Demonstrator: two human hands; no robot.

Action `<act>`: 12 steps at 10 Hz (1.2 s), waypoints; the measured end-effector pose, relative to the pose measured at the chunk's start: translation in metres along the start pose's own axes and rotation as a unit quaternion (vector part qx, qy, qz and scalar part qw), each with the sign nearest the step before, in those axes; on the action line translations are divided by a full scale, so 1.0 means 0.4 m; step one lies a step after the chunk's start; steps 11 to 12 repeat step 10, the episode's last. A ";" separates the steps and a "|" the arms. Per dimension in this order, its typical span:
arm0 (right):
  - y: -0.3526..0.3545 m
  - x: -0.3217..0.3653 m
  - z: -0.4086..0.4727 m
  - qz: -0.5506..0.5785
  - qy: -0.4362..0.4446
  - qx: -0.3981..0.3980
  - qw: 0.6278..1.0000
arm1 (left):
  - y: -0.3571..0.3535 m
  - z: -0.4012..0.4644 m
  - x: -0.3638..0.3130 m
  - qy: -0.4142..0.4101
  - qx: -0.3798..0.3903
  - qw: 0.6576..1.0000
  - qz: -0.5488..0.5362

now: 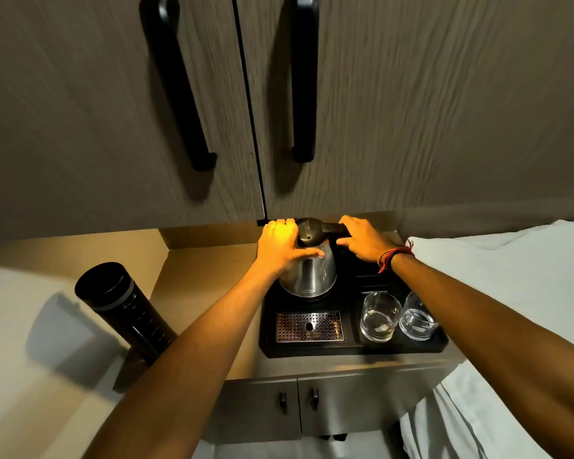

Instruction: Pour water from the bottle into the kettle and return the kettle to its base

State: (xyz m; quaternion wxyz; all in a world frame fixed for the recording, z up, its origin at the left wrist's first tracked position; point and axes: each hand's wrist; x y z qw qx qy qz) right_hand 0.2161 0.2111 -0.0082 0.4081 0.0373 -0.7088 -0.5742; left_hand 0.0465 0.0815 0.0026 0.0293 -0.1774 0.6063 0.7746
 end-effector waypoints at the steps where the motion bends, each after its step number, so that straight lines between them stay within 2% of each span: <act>1: -0.013 -0.017 -0.005 0.017 0.007 -0.010 1.000 | -0.011 0.001 0.009 -0.006 -0.004 1.000 0.023; 2: -0.034 -0.026 -0.015 0.037 0.005 -0.047 0.998 | -0.018 0.003 0.015 -0.005 -0.006 0.999 0.052; 4: -0.064 -0.044 -0.022 -0.092 -0.002 -0.118 0.989 | -0.036 0.000 0.012 0.011 -0.009 0.998 0.062; 7: -0.038 -0.007 -0.051 -0.265 -0.008 -0.100 0.959 | -0.005 -0.017 -0.032 0.049 0.039 0.991 0.115; 9: 0.003 0.082 -0.159 -0.251 0.035 -0.120 0.960 | 0.053 -0.096 -0.045 0.025 -0.016 0.992 0.121; 10: 0.056 0.163 -0.288 -0.251 0.111 -0.183 0.944 | 0.132 -0.217 -0.089 -0.007 -0.054 0.987 0.150; 12: 0.056 0.163 -0.288 -0.251 0.111 -0.183 0.944 | 0.132 -0.217 -0.089 -0.007 -0.054 0.987 0.150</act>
Point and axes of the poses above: each hand's wrist, its own z-axis towards the middle knuckle, its own y-axis out of the back of the hand, x = y × z, and after that the axes turned 3 degrees about -y, right-handed
